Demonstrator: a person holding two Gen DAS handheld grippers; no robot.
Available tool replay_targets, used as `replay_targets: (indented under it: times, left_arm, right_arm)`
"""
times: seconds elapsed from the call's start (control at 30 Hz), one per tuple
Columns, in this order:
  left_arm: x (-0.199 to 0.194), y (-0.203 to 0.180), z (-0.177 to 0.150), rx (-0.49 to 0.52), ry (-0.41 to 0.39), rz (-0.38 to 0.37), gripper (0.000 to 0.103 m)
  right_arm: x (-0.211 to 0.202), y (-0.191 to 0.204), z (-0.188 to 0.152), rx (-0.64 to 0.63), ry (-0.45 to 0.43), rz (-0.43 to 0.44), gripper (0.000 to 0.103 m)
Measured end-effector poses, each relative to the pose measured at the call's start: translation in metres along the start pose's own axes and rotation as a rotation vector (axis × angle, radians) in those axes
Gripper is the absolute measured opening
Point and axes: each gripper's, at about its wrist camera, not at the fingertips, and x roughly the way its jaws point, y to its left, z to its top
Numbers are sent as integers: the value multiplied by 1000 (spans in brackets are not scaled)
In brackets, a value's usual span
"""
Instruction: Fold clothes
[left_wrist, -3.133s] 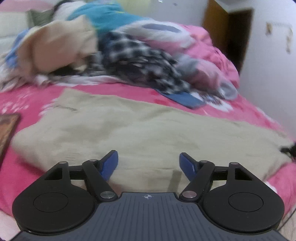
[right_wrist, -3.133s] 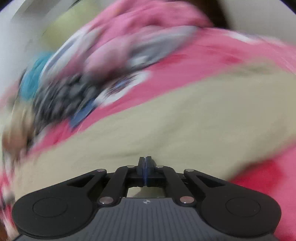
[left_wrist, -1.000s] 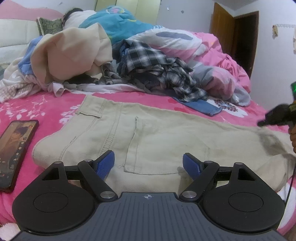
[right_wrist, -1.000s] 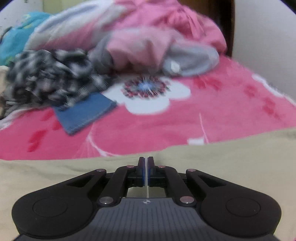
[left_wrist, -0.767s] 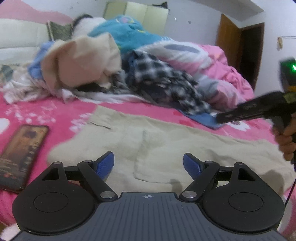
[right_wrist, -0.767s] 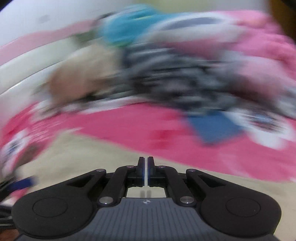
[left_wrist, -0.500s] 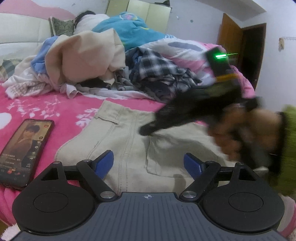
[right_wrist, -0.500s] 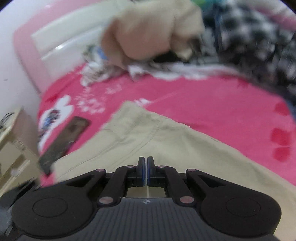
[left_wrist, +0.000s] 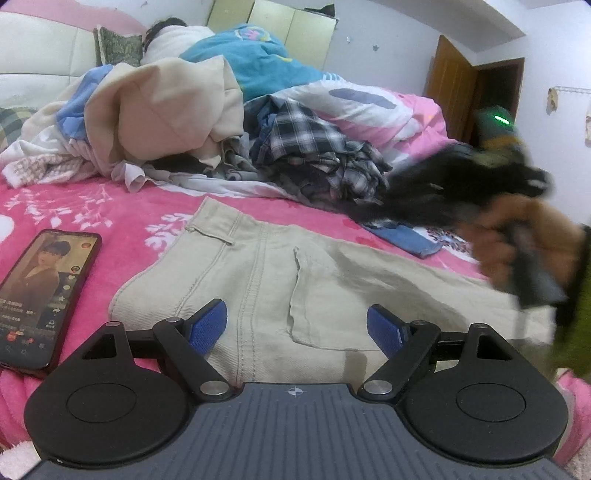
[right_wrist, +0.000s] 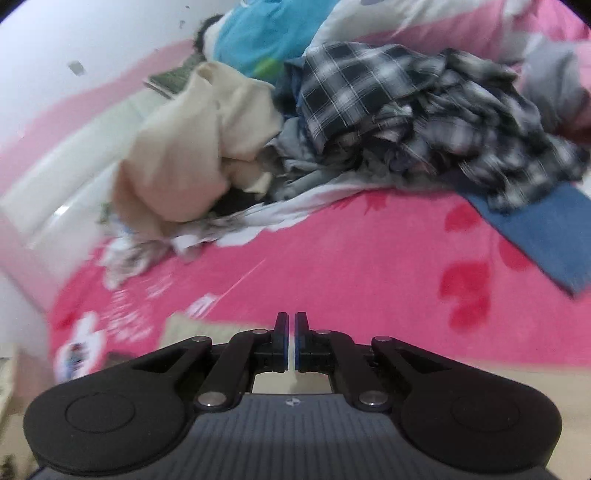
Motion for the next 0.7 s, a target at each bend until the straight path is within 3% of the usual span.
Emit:
replay_targets:
  times: [0.1, 0.2, 0.33, 0.43, 0.5, 0.57, 0.63, 0.7]
  left_arm:
    - [0, -1, 0, 6, 5, 6, 84]
    - [-2, -1, 0, 9, 8, 8, 84]
    - [-4, 0, 0, -3, 9, 6, 84]
    - [-3, -1, 1, -3, 11, 12, 84]
    - [-1, -2, 2, 4, 14, 22, 84]
    - [0, -4, 3, 6, 18, 32, 84]
    - [2, -6, 3, 12, 24, 43, 85]
    - [3, -8, 4, 20, 32, 55, 85]
  right_arm:
    - [-20, -35, -13, 55, 69, -47, 1]
    - [-35, -95, -23, 124, 70, -252, 1]
    - [-92, -186, -31, 272, -97, -439, 1]
    - [-135, -233, -38, 273, -149, -762, 1]
    - [-168, -253, -52, 410, -229, -766, 1]
    - [-184, -246, -60, 406, -264, -777, 2]
    - [-189, -216, -63, 292, -267, -796, 3]
    - [-189, -182, -69, 199, -268, -673, 5]
